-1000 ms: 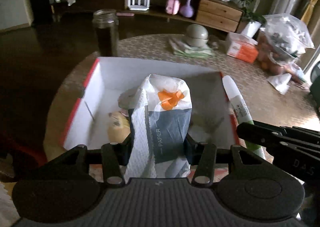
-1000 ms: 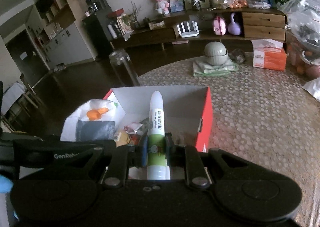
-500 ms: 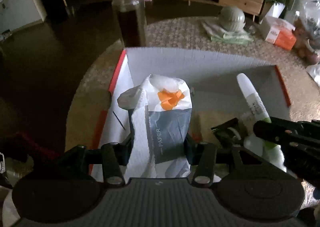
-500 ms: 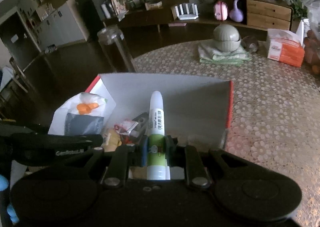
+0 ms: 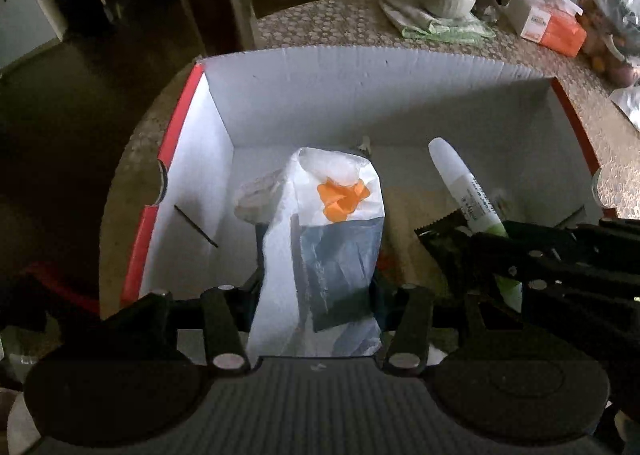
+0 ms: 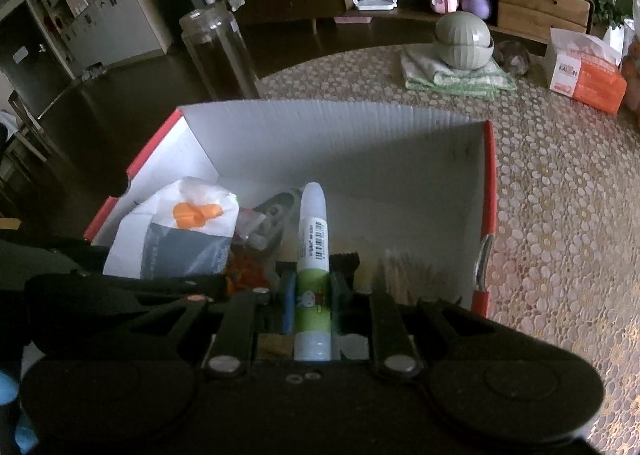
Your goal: Organize objects
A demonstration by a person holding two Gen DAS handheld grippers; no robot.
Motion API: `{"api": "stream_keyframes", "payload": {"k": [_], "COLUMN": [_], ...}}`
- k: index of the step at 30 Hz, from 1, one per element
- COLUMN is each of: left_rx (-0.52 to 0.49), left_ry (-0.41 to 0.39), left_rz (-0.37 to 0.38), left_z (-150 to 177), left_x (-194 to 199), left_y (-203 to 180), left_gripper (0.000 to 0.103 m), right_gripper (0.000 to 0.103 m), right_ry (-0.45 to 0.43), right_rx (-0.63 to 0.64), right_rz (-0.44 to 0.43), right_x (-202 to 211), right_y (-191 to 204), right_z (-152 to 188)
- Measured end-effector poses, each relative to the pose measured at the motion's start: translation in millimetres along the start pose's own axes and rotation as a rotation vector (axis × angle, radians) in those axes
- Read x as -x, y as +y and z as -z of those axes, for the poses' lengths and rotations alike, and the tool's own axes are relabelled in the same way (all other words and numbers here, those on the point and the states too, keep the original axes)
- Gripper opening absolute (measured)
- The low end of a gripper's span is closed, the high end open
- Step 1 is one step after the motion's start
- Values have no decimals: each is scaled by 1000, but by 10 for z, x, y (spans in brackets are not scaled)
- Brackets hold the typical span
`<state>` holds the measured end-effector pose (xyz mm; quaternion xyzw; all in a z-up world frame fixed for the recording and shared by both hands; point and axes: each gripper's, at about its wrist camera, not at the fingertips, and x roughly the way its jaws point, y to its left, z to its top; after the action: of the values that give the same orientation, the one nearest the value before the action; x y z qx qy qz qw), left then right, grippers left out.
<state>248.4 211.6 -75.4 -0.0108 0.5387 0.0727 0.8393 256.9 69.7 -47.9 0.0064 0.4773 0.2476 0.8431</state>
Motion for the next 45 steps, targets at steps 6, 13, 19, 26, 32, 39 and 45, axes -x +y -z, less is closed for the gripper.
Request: {"api": "stream_keyframes", "payload": {"k": [6, 13, 19, 26, 32, 39, 45], "left_rx": [-1, 65, 82, 89, 89, 87, 78], "left_ry": [-10, -45, -94, -149, -178, -275, -343], "left_rz": [-2, 52, 70, 61, 68, 82, 103], "left_z": [-15, 29, 78, 174, 283, 477, 651], "left_x": [-74, -28, 144, 410, 613, 937, 1173], "left_y": [-7, 71, 92, 113, 124, 105, 63], "left_gripper": [62, 72, 73, 82, 82, 82, 82], "right_gripper": [18, 24, 44, 50, 53, 63, 68], "right_ry": [0, -19, -45, -74, -100, -147, -184], "right_rx": [16, -2, 4, 22, 39, 103, 140], "right_rz": [-12, -27, -42, -53, -71, -89, -118], "right_x": [1, 130, 306, 534, 726, 997, 1216], "right_y": [-12, -84, -111, -104, -79, 4, 25], "right_z": [16, 14, 54, 117, 194, 338, 461]}}
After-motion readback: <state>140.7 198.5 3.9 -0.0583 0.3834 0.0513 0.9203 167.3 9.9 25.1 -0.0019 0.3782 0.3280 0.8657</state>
